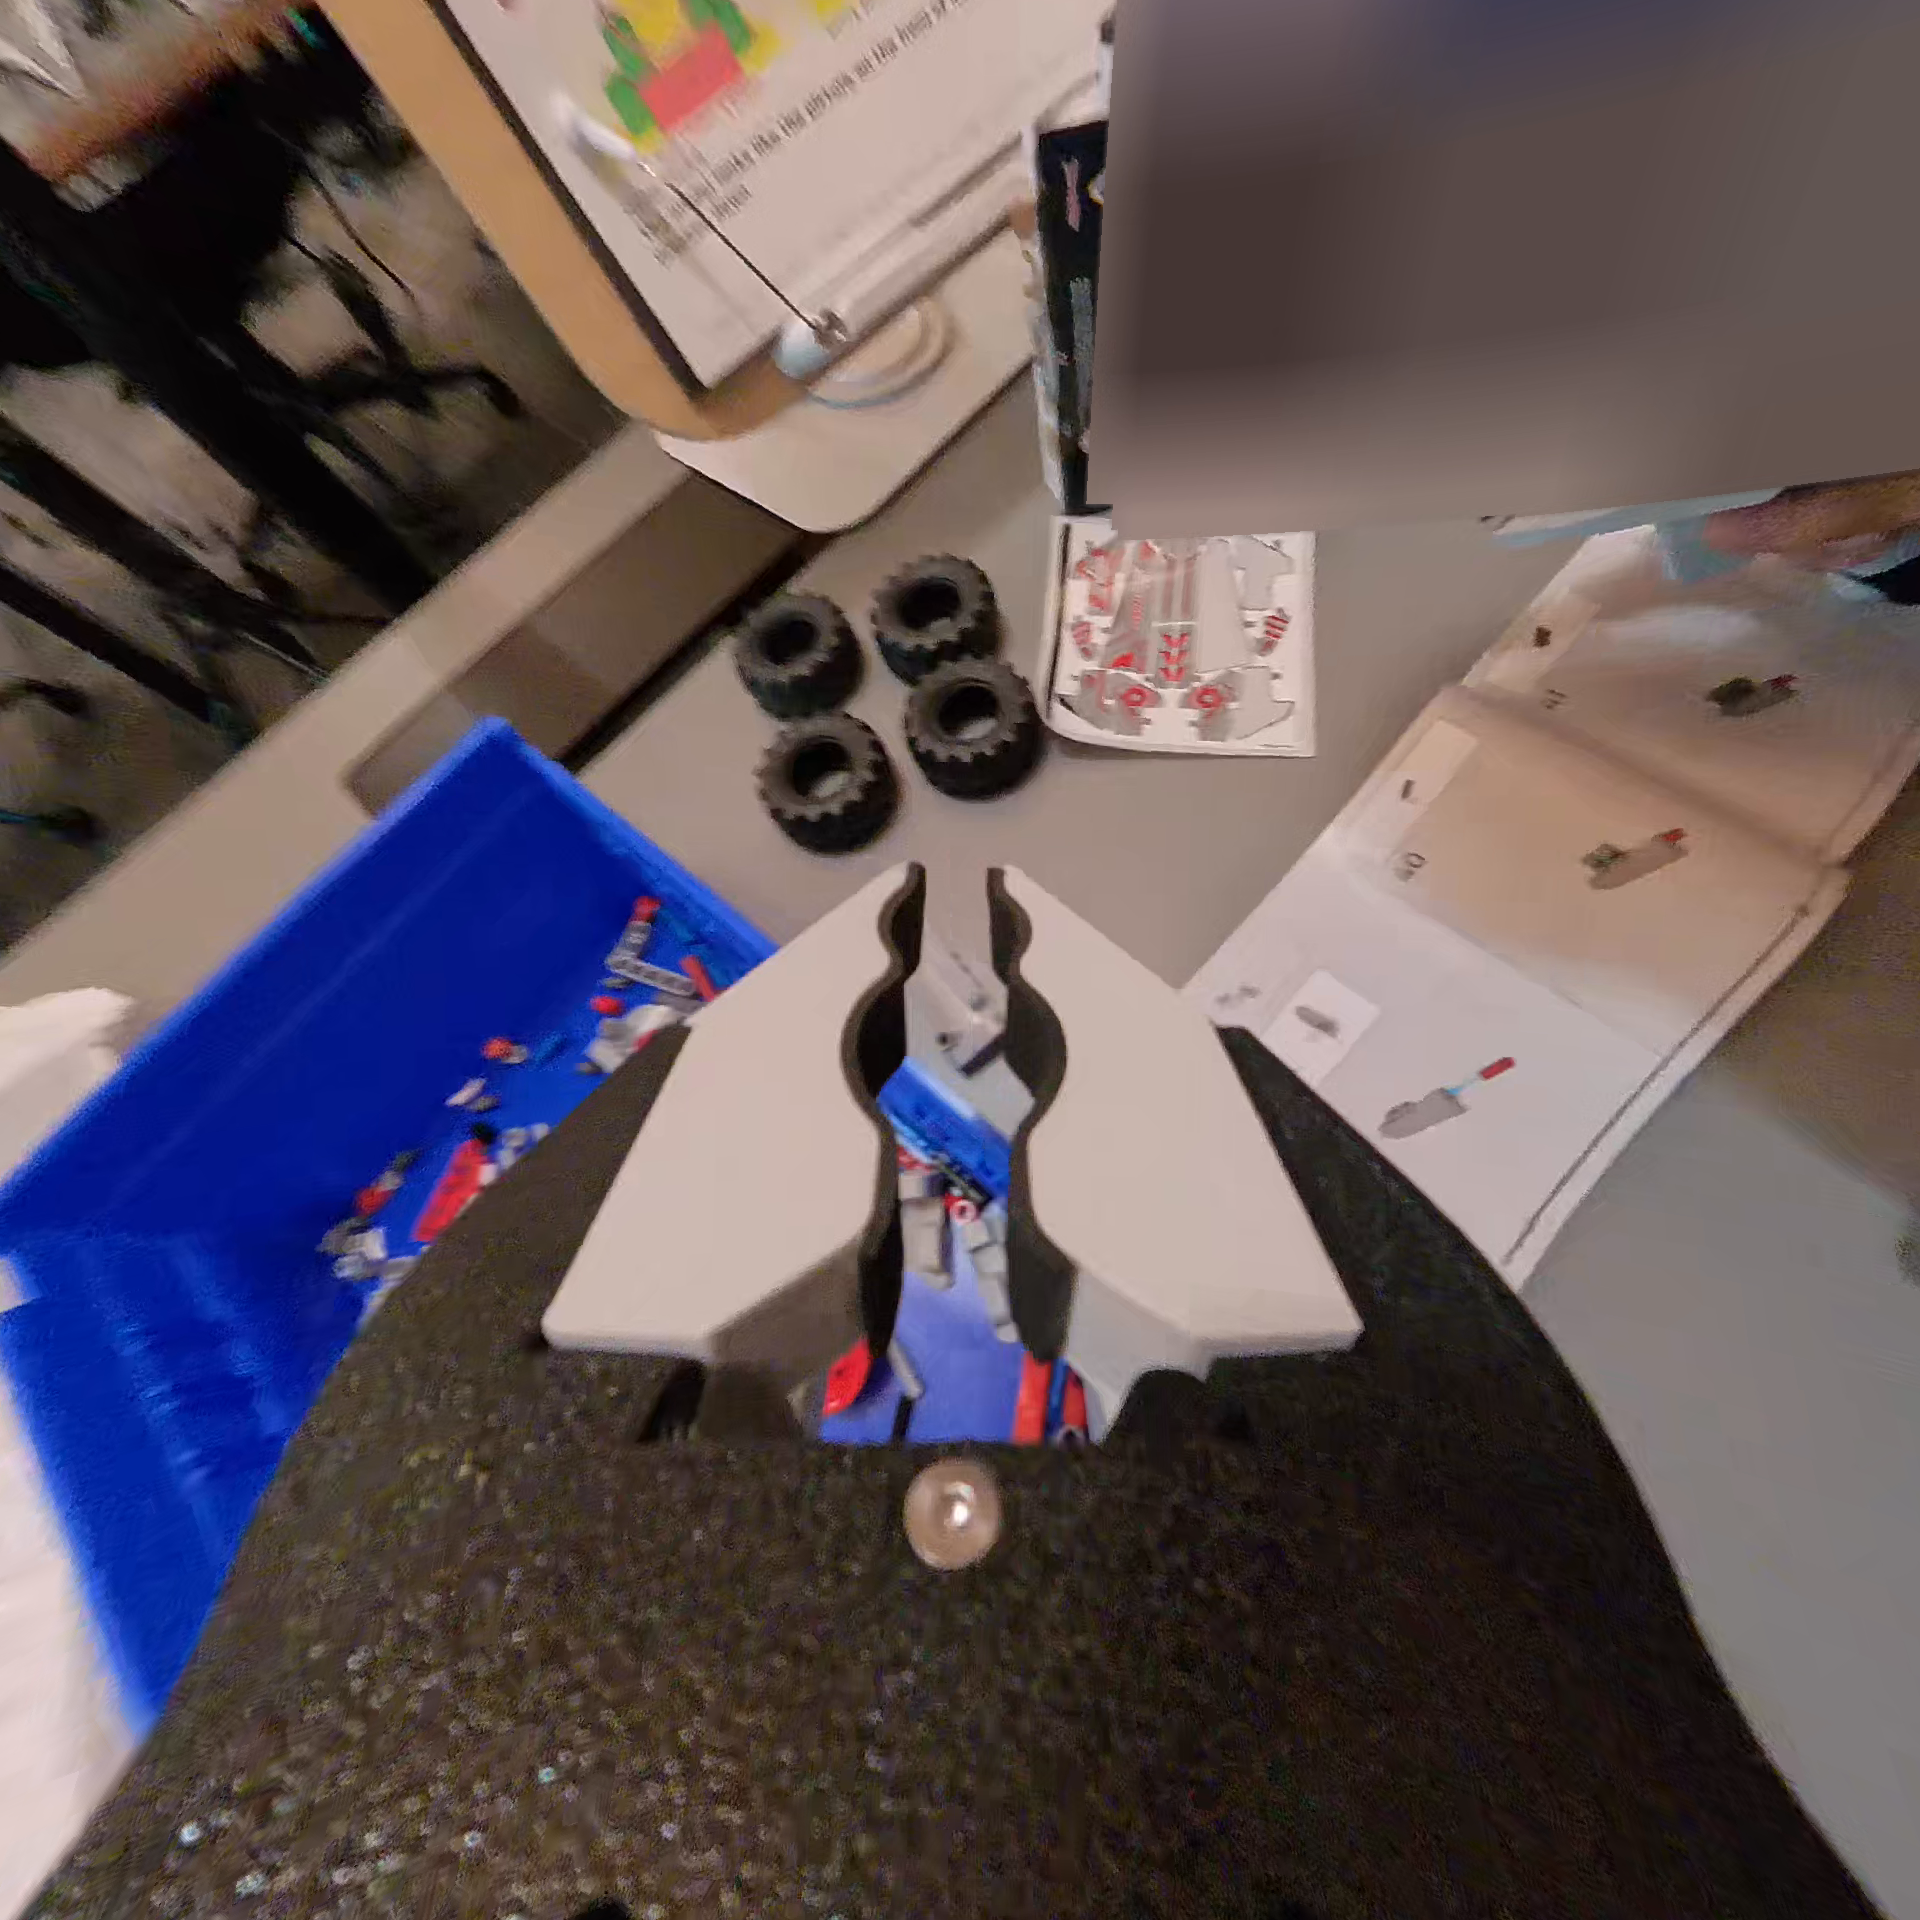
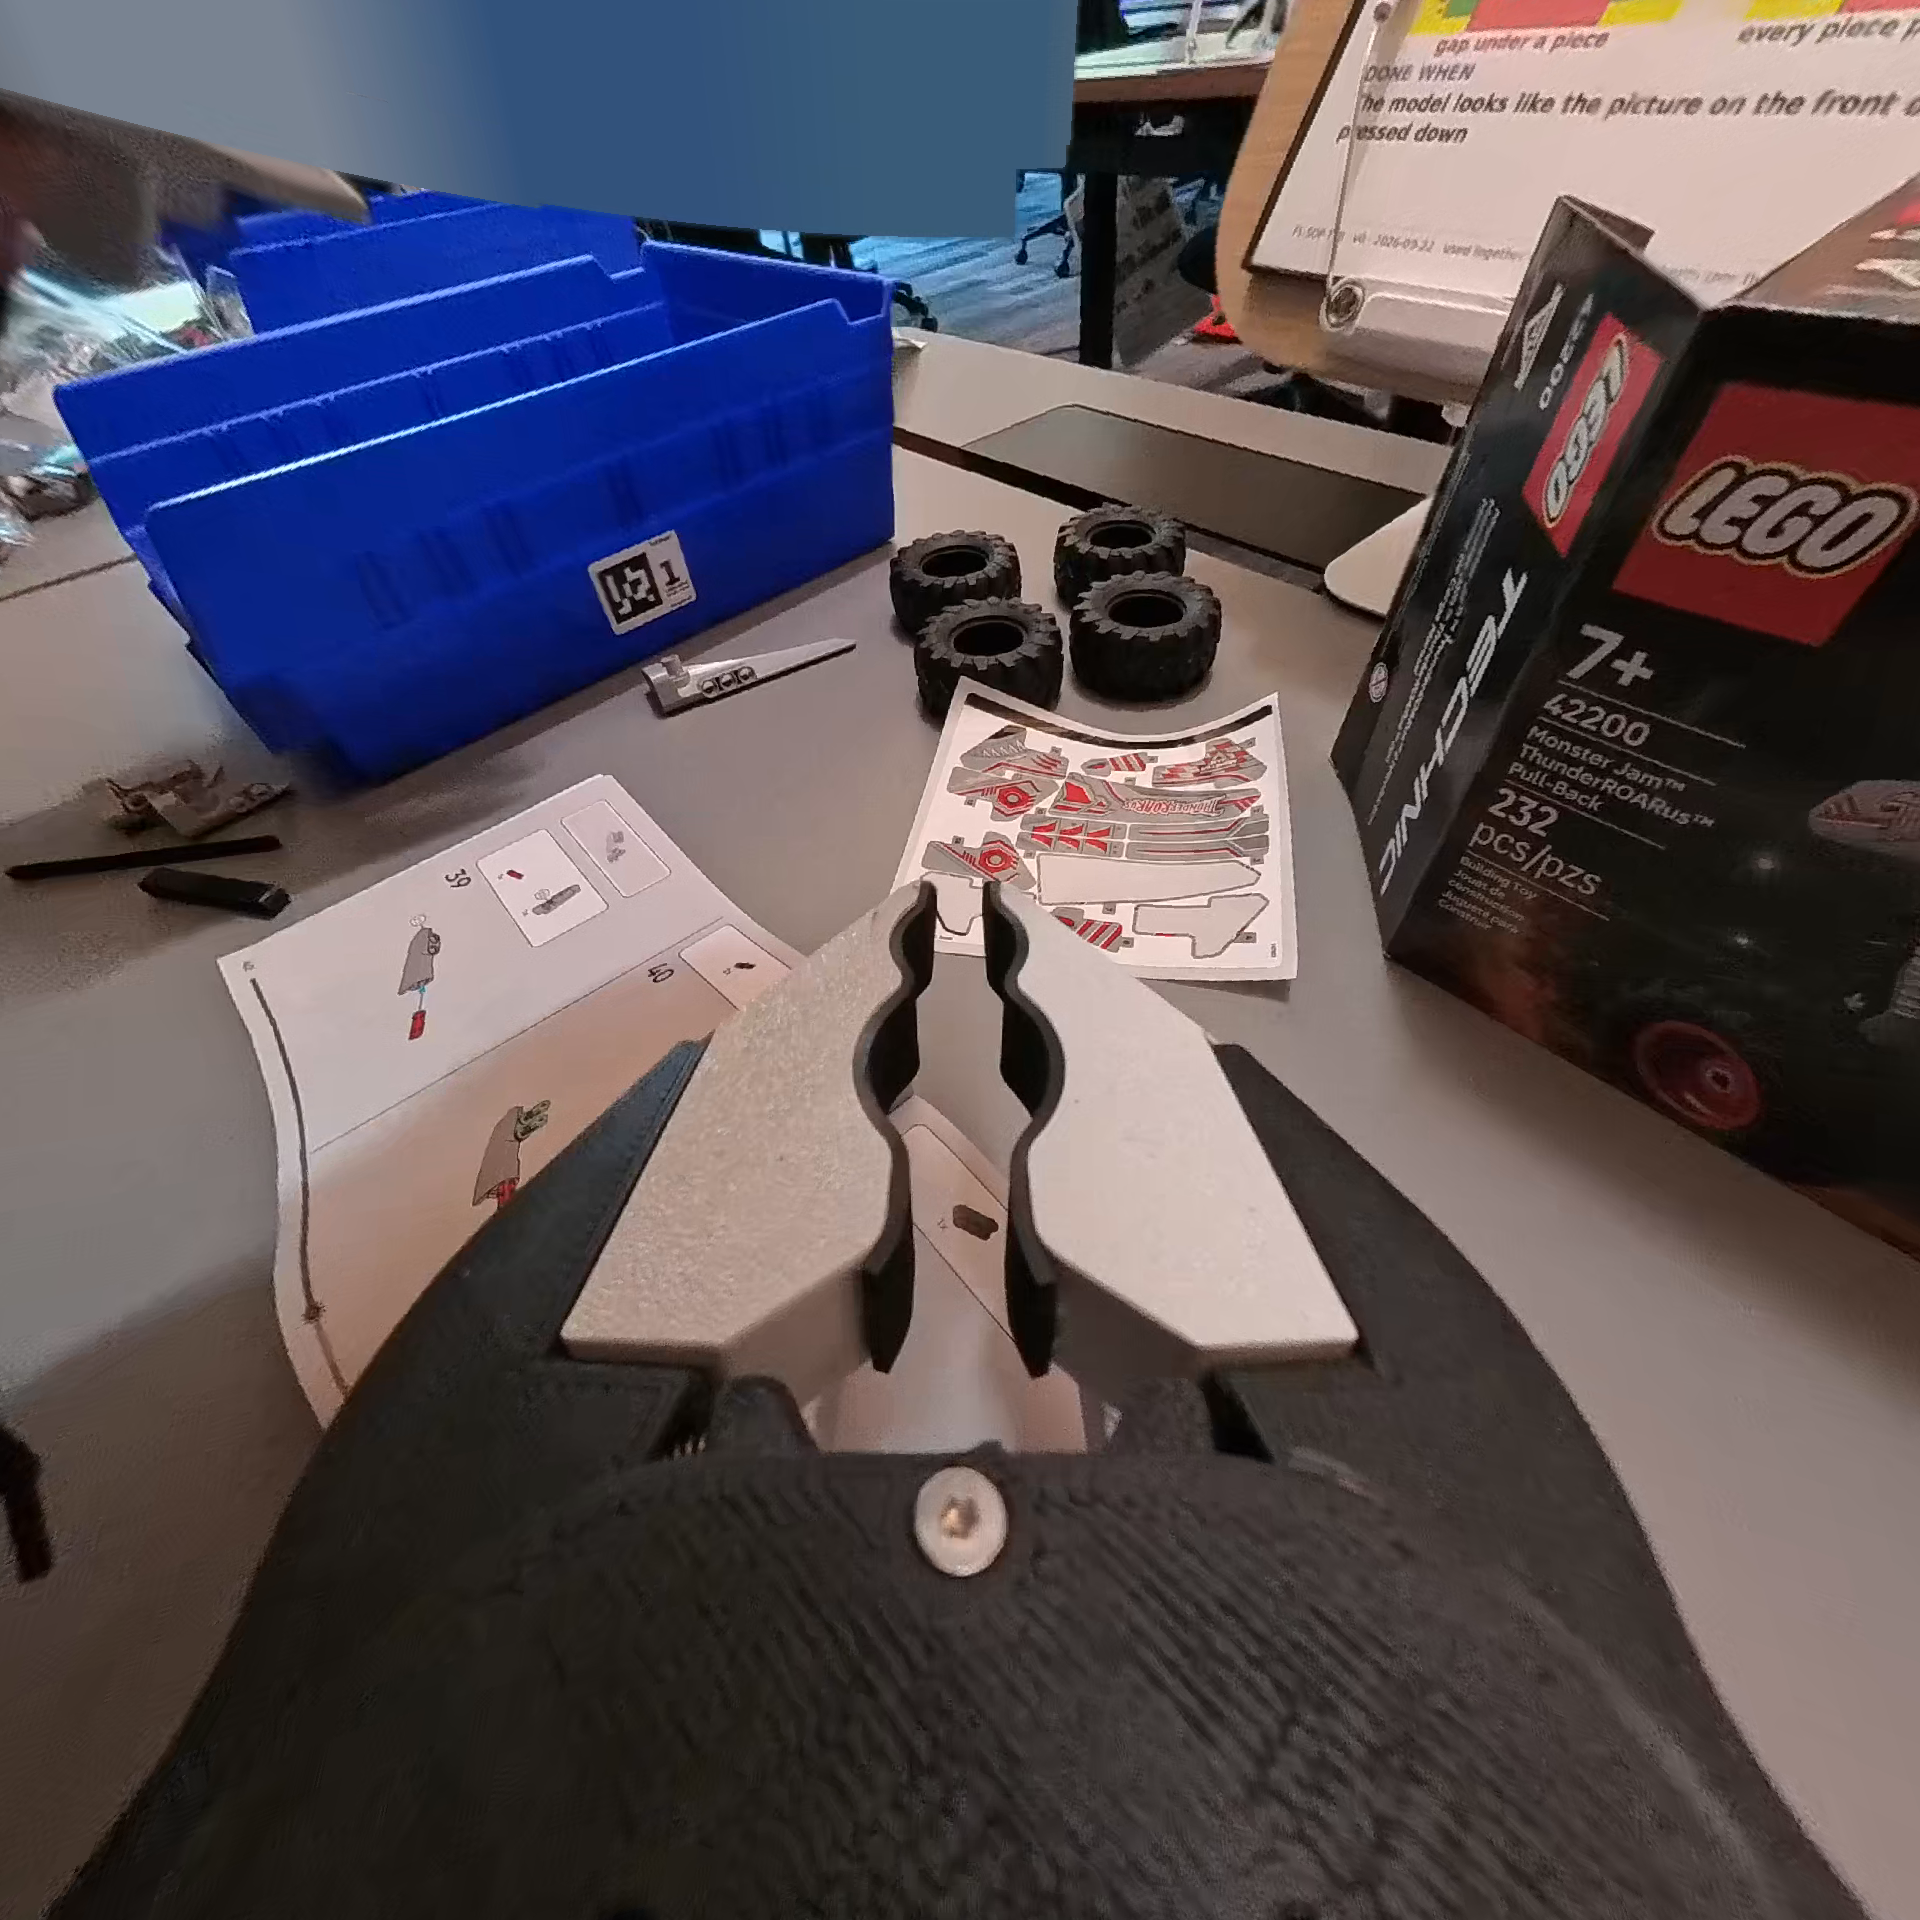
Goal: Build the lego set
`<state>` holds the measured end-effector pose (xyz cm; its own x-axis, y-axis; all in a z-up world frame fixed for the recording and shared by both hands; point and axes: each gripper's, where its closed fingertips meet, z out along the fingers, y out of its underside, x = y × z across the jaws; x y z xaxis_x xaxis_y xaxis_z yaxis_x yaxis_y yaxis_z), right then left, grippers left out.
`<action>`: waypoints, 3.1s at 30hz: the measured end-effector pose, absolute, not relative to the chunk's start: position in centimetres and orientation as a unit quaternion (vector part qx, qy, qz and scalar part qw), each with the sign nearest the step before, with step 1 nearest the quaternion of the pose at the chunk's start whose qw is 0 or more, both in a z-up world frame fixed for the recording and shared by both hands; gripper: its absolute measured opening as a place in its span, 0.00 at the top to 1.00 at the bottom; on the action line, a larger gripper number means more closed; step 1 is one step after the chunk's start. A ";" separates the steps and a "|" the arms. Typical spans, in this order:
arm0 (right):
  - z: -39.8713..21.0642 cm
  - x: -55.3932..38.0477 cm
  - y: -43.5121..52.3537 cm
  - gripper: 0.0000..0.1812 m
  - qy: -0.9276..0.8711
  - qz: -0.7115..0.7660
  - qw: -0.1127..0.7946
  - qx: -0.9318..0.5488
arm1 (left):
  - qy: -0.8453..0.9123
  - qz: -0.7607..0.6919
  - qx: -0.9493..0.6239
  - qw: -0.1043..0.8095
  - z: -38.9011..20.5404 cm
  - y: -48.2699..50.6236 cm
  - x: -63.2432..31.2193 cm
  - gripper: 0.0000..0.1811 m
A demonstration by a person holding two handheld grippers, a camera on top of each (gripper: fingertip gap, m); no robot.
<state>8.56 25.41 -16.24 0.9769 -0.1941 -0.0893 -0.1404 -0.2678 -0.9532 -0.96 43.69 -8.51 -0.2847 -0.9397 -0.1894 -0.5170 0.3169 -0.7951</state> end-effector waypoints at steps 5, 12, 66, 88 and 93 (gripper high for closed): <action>-16.1 9.0 25.2 0.96 0.125 0.004 0.601 -0.789 | 0.743 -0.301 -0.519 0.296 -11.5 43.4 0.5 0.92; -16.4 9.0 25.4 0.92 0.125 0.006 0.594 -0.795 | 0.618 -0.284 -0.597 0.425 -7.9 51.8 0.9 0.93; -16.4 6.8 28.7 0.83 0.035 -0.076 0.548 -0.832 | 0.617 -0.375 -0.657 0.217 -12.0 55.6 2.9 0.96; -2.3 -0.6 32.5 0.93 0.064 0.119 0.767 -0.627 | 0.739 -0.454 -0.403 0.294 -2.1 34.0 1.4 0.97; -2.4 -0.1 32.3 0.97 0.071 0.120 0.765 -0.629 | 0.742 -0.446 -0.402 0.298 -2.4 33.8 1.6 0.97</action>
<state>-0.12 32.26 -2.38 0.9612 0.0944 -0.2590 -0.2723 0.1794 -0.9453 1.58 33.76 -2.38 -0.4980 -0.8632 -0.0833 -0.3307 0.2778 -0.9019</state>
